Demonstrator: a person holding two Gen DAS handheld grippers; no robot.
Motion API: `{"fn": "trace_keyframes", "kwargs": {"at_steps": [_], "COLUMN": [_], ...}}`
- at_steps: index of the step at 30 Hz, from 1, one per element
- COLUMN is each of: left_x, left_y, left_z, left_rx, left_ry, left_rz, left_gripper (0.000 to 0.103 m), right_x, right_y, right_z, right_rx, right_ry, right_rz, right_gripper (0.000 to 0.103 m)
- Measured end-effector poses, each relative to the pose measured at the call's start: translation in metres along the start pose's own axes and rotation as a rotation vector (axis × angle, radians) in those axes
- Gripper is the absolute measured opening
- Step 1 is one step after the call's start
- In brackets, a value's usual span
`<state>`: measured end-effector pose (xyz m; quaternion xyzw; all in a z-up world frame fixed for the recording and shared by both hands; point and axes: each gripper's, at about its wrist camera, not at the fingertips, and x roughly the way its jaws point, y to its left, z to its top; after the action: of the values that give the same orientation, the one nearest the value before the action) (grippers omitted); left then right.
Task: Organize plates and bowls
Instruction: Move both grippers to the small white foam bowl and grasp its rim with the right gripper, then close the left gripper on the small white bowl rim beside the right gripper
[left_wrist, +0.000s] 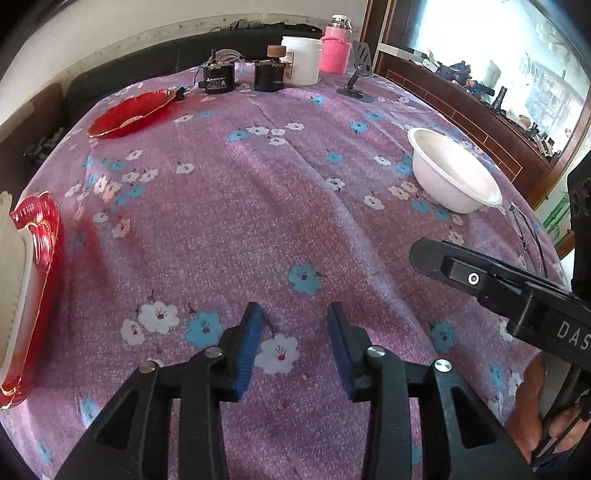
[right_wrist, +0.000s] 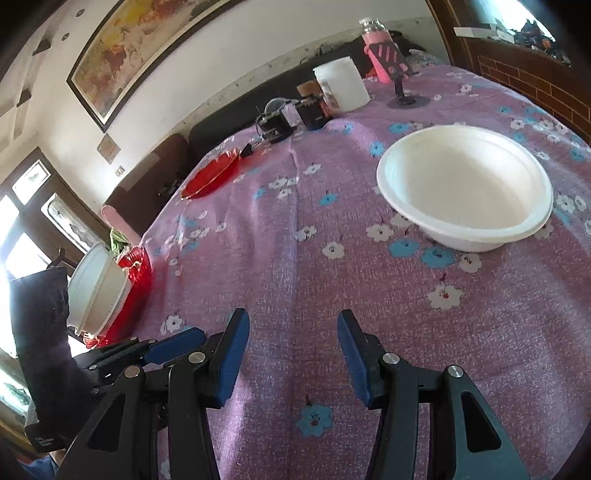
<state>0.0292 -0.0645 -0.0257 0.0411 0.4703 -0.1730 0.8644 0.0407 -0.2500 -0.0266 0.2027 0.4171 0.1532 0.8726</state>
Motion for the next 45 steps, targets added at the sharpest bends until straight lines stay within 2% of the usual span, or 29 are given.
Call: {"fn": "trace_keyframes", "kwargs": {"at_steps": [3, 12, 14, 17, 20, 22, 25, 29, 31, 34, 42, 45], "left_x": [0.002, 0.004, 0.004, 0.002, -0.006, -0.012, -0.013, -0.009, -0.004, 0.007, 0.044, 0.062], "left_y": [-0.004, -0.008, -0.010, -0.014, -0.024, -0.034, -0.050, -0.074, -0.081, -0.090, -0.107, -0.110], "left_z": [0.001, 0.003, 0.004, 0.008, 0.019, 0.029, 0.046, 0.069, 0.081, 0.102, 0.135, 0.139], "left_rx": [0.016, 0.026, 0.027, 0.027, 0.052, 0.077, 0.097, 0.116, 0.109, 0.086, 0.063, 0.065], "left_ry": [-0.012, -0.007, 0.003, 0.024, 0.006, -0.016, -0.020, -0.042, -0.047, -0.033, 0.001, 0.032], "left_rz": [0.022, 0.045, 0.043, 0.018, 0.007, 0.008, -0.018, -0.028, -0.033, -0.061, -0.062, -0.058], "left_gripper": [0.040, 0.042, 0.042, 0.042, 0.042, 0.042, 0.042, 0.042, 0.042, 0.042, 0.041, 0.027], "right_x": [-0.001, -0.008, -0.011, -0.021, -0.044, -0.063, -0.089, -0.096, -0.092, -0.085, -0.071, -0.063], "right_y": [-0.005, 0.003, 0.001, -0.002, -0.017, -0.029, -0.053, -0.090, -0.109, -0.129, -0.145, -0.147], "right_z": [0.001, -0.002, -0.002, -0.001, 0.007, 0.016, 0.030, 0.045, 0.049, 0.051, 0.059, 0.061], "right_rx": [0.024, -0.020, -0.012, -0.034, -0.001, 0.025, 0.077, 0.185, 0.252, 0.326, 0.349, 0.350], "right_ry": [-0.012, -0.040, -0.044, -0.053, -0.095, -0.131, -0.196, -0.208, -0.197, -0.193, -0.178, -0.165], "right_rz": [0.016, 0.038, 0.049, 0.013, 0.011, -0.006, -0.100, -0.199, -0.228, -0.211, -0.208, -0.201], "right_gripper": [0.053, 0.054, 0.053, 0.051, 0.051, 0.051, 0.051, 0.050, 0.032, 0.027, 0.022, 0.019]}}
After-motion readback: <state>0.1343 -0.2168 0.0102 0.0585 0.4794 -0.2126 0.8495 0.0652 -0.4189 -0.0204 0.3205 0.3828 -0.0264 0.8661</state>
